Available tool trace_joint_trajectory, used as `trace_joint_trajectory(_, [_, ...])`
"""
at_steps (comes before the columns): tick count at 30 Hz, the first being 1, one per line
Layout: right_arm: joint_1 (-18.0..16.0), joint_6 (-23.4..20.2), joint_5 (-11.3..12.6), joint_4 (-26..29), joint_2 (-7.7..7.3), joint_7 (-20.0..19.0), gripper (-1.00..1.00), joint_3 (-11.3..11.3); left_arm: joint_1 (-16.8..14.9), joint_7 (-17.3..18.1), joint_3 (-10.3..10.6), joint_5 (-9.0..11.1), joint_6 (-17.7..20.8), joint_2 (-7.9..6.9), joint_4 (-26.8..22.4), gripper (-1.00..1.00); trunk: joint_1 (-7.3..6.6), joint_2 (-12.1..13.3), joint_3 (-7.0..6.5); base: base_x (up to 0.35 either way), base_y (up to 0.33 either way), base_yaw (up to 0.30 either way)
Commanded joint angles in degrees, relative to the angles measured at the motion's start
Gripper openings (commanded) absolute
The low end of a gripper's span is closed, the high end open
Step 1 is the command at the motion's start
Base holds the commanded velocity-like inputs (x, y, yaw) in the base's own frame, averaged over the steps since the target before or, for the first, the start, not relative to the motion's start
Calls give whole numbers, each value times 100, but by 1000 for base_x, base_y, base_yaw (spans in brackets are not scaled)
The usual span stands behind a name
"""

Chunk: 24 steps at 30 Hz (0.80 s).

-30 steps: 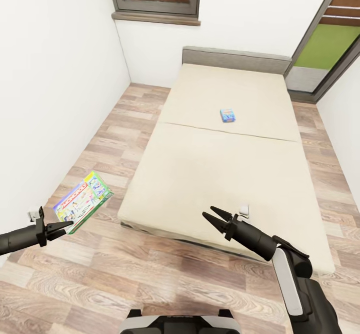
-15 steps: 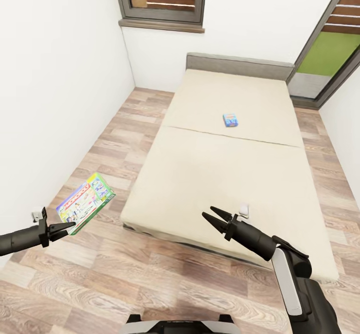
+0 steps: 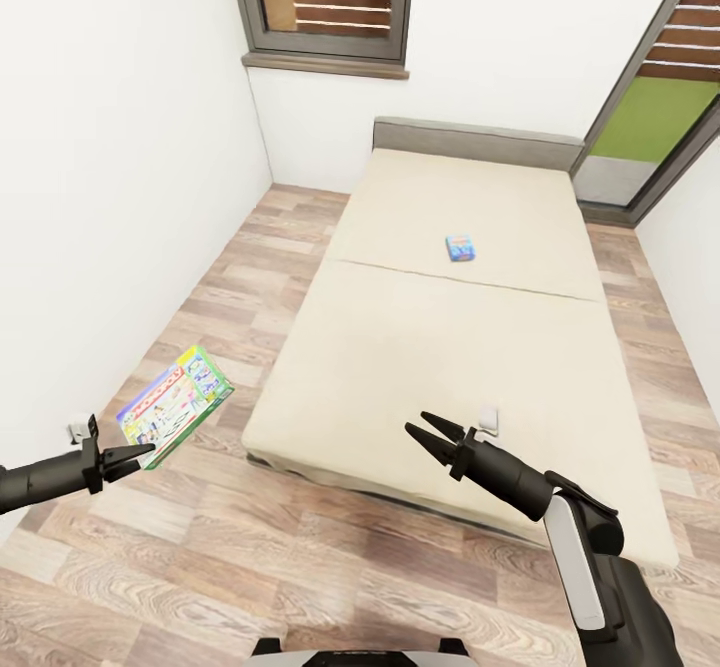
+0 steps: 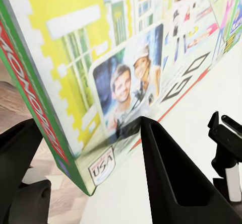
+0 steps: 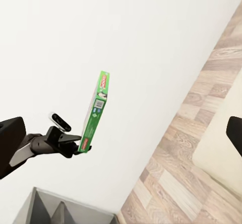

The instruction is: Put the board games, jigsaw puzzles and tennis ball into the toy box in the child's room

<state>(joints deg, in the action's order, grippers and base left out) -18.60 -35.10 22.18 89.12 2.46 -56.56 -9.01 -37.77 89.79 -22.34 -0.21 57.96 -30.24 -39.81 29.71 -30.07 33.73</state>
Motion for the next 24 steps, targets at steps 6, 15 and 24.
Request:
trace_joint_trajectory(6, [-3, -41, 23, 0, 4, -13, 100, -13, -2, 21, 8, -5, 49, 45, -1, -100, 2, -7, -52, 0, 0, 0])
trace_joint_trajectory(15, [-3, -32, -44, 0, 47, -4, 100, -13, -2, 21, 20, -5, 49, 45, -1, -100, 2, -7, -138, 0, 0, 0])
trace_joint_trajectory(24, [-3, -32, -47, 0, 43, -4, 100, -13, -2, 21, 25, -9, 15, 45, -1, -100, 2, -7, -224, 0, 0, 0])
